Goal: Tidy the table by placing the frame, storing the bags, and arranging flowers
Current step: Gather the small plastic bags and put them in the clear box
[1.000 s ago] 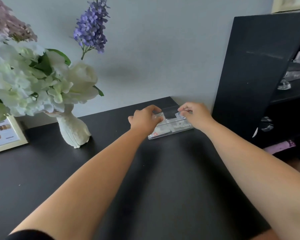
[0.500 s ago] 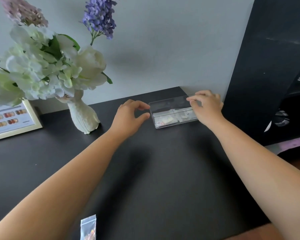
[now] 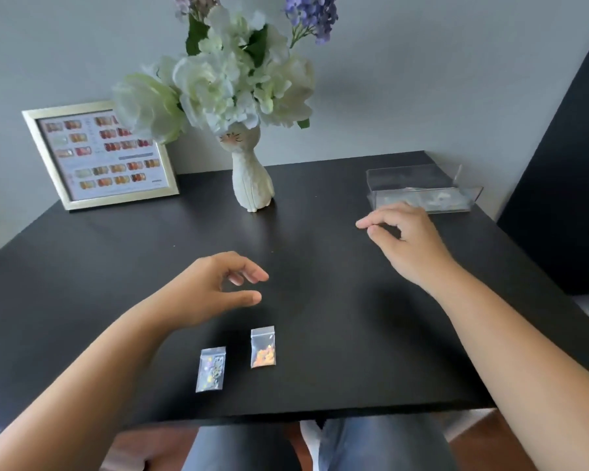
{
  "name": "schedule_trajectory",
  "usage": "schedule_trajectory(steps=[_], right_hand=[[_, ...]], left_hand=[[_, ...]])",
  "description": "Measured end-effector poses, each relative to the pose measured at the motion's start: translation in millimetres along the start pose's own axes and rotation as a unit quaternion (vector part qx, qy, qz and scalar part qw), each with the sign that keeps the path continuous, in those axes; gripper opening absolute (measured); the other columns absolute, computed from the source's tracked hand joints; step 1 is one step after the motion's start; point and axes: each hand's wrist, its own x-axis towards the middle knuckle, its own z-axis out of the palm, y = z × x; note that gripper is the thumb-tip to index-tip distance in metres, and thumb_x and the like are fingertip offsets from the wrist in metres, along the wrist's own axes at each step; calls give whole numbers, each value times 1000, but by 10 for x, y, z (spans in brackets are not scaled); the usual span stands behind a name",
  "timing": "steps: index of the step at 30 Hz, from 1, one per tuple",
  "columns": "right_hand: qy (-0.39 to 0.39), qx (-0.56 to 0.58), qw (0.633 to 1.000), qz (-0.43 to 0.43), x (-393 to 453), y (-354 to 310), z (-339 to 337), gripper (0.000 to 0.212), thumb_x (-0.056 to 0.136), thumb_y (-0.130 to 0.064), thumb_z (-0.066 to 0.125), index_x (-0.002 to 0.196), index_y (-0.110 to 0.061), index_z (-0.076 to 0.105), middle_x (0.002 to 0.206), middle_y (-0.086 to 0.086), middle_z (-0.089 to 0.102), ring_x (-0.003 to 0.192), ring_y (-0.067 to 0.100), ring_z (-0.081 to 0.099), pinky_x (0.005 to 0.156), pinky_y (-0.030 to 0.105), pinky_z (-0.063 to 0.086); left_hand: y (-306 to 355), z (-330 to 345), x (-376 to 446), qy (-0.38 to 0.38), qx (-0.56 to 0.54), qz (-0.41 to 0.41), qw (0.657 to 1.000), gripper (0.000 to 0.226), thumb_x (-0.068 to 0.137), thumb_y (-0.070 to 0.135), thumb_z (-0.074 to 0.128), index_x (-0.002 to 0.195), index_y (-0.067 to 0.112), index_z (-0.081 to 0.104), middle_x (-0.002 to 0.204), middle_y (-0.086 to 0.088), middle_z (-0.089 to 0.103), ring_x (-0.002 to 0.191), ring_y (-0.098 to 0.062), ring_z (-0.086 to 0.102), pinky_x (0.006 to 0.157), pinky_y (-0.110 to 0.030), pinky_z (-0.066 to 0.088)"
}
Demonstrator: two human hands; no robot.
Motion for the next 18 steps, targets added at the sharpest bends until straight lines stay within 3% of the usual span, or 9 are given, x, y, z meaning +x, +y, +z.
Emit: schedule_trajectory(steps=[2, 4, 8, 10, 13, 18], right_hand=[[-91, 20, 995, 26, -197, -162, 152, 22, 89, -22, 58, 89, -39, 73, 95, -17, 63, 88, -1, 54, 75, 7, 37], [-178, 29, 983, 46, -355, -277, 315, 19, 88, -29, 59, 92, -42, 72, 91, -20, 62, 77, -2, 55, 67, 4, 38], [-280, -17, 959, 43, -540, -453, 593, 22, 86, -41, 64, 108, -44, 68, 103, -20, 59, 93, 1, 55, 79, 15, 40], [-299, -61, 951, 55, -581, -522, 691, 36, 81, -52, 65, 116, -45, 62, 115, -21, 50, 108, 6, 44, 92, 26, 35], [-291, -148, 944, 54, -668, -608, 815, 54, 73, -69, 61, 123, -50, 54, 121, -21, 38, 112, 9, 28, 92, 32, 20], [-232, -178, 954, 57, -829, -681, 961, 60, 65, -80, 56, 119, -55, 51, 120, -26, 33, 119, 13, 27, 89, 33, 17]], left_hand=[[-89, 13, -229, -10, 15, -17, 1000, 22, 78, 40, 78, 98, 46, 70, 102, 31, 62, 97, 4, 59, 77, -5, 40], [-166, 37, -432, -18, 27, -32, 999, 24, 76, 46, 78, 99, 46, 70, 102, 31, 61, 98, 6, 58, 75, -3, 38], [-257, 116, -740, -37, 48, -50, 997, 35, 73, 57, 74, 107, 51, 65, 108, 27, 54, 102, 5, 56, 84, -12, 40], [-281, 178, -831, -28, 48, -51, 997, 44, 73, 59, 74, 114, 48, 64, 112, 25, 49, 107, 0, 52, 91, -18, 40], [-291, 277, -921, 0, 46, -50, 998, 49, 73, 57, 74, 119, 45, 62, 112, 23, 44, 108, -5, 47, 95, -24, 39], [-261, 335, -965, 40, 15, -72, 996, 34, 71, 49, 80, 101, 43, 64, 105, 17, 51, 103, -4, 49, 87, -20, 40]])
